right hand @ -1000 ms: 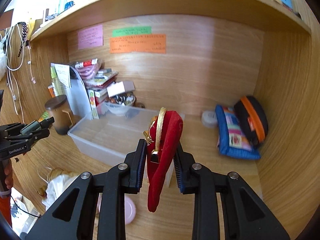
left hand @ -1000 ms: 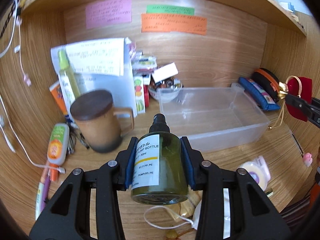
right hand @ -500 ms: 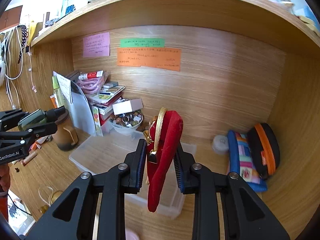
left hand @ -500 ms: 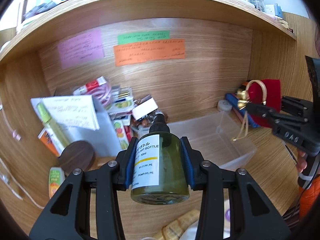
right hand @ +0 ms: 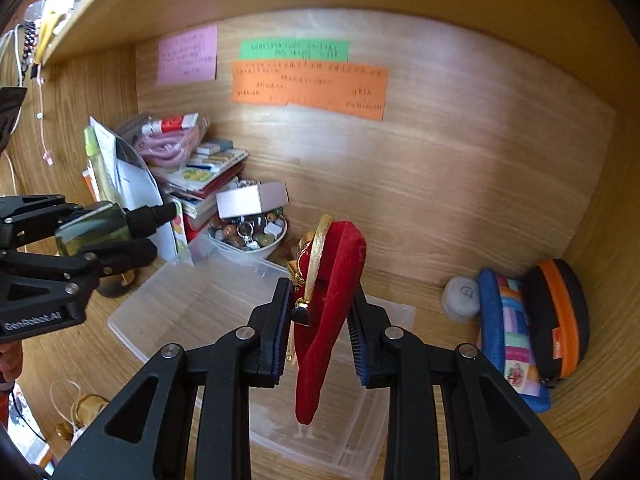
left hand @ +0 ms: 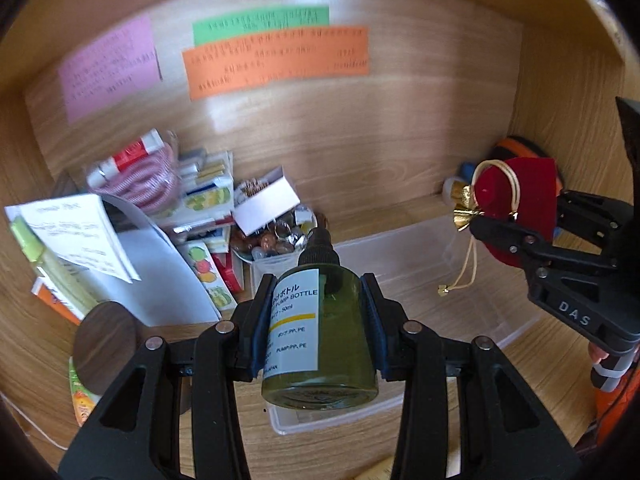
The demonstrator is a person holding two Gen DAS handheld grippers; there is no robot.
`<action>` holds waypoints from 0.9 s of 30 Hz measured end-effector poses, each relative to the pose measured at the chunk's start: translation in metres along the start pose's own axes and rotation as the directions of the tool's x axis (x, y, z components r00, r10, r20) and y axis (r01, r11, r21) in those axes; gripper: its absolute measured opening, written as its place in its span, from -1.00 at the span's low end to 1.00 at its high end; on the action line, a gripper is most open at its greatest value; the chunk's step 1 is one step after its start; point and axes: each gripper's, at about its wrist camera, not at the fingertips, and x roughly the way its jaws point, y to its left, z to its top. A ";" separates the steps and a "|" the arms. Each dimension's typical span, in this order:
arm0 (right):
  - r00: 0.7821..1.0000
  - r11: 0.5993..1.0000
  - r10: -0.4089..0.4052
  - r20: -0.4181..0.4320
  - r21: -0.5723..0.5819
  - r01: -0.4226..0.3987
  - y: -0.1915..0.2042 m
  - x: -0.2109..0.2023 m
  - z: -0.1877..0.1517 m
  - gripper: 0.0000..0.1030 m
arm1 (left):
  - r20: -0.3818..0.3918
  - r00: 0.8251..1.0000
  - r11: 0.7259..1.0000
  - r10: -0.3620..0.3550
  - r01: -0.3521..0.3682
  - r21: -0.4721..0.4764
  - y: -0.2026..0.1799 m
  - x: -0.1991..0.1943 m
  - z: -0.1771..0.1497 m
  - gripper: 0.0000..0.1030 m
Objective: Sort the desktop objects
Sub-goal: 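Lift the red pouch with the right tool while the left tool carries the green bottle toward the clear bin, then open the right tool to drop the pouch into the bin while the left tool releases the bottle there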
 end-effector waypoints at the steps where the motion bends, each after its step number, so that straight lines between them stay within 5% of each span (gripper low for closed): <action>1: 1.000 1.000 0.001 -0.008 0.001 -0.001 -0.001 0.004 -0.001 -0.53 | -0.012 1.000 1.000 0.000 0.000 0.001 0.001 0.007 0.000 -0.20; 13: 0.989 0.999 0.035 -0.147 -0.009 -0.037 -0.007 0.062 -0.017 -0.53 | -0.172 0.985 0.998 -0.017 0.028 0.065 -0.008 0.078 -0.010 -0.20; 27: 0.964 0.991 0.067 -0.257 -0.092 -0.093 0.008 0.085 -0.037 -0.49 | -0.247 0.969 0.993 0.009 0.022 0.119 -0.015 0.105 -0.016 -0.20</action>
